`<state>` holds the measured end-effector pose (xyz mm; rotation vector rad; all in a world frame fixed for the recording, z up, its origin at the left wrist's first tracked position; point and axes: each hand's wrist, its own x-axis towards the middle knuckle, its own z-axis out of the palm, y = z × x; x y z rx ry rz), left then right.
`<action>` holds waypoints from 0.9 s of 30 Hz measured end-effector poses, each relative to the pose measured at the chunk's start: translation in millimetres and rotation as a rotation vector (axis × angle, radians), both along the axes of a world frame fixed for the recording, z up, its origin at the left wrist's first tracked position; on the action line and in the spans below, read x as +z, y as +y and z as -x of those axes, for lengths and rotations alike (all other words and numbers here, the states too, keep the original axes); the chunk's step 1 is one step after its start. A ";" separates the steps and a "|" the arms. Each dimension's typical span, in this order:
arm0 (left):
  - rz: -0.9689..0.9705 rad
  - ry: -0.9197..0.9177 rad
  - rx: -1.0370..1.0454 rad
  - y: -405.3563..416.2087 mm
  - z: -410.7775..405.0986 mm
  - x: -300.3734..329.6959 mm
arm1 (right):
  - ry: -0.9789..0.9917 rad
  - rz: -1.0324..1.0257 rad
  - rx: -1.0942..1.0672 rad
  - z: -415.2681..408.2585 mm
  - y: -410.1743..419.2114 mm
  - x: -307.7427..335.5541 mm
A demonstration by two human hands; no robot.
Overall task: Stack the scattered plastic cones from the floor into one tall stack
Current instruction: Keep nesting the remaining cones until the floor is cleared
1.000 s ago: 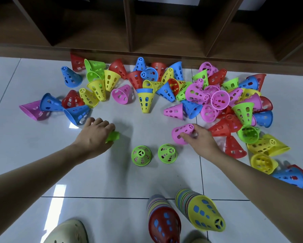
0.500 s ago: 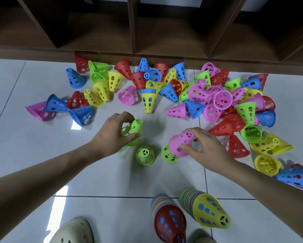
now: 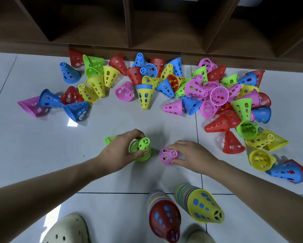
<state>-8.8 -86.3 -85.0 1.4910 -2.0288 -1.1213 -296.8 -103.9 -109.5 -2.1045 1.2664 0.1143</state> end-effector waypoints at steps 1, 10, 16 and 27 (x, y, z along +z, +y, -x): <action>0.001 -0.013 -0.003 1.0 -0.2 -2.6 | -0.011 -0.019 -0.008 0.3 0.3 -3.4; 0.227 -0.220 -0.025 -7.8 -18.4 -13.9 | -0.128 -0.009 -0.024 1.4 -26.4 4.8; 0.043 -0.715 -0.028 -26.7 -47.5 -34.0 | -0.053 0.395 0.045 0.2 -98.1 21.8; 0.066 -0.687 0.049 -23.7 -58.6 -39.6 | 0.382 0.332 0.223 -29.8 -124.3 9.5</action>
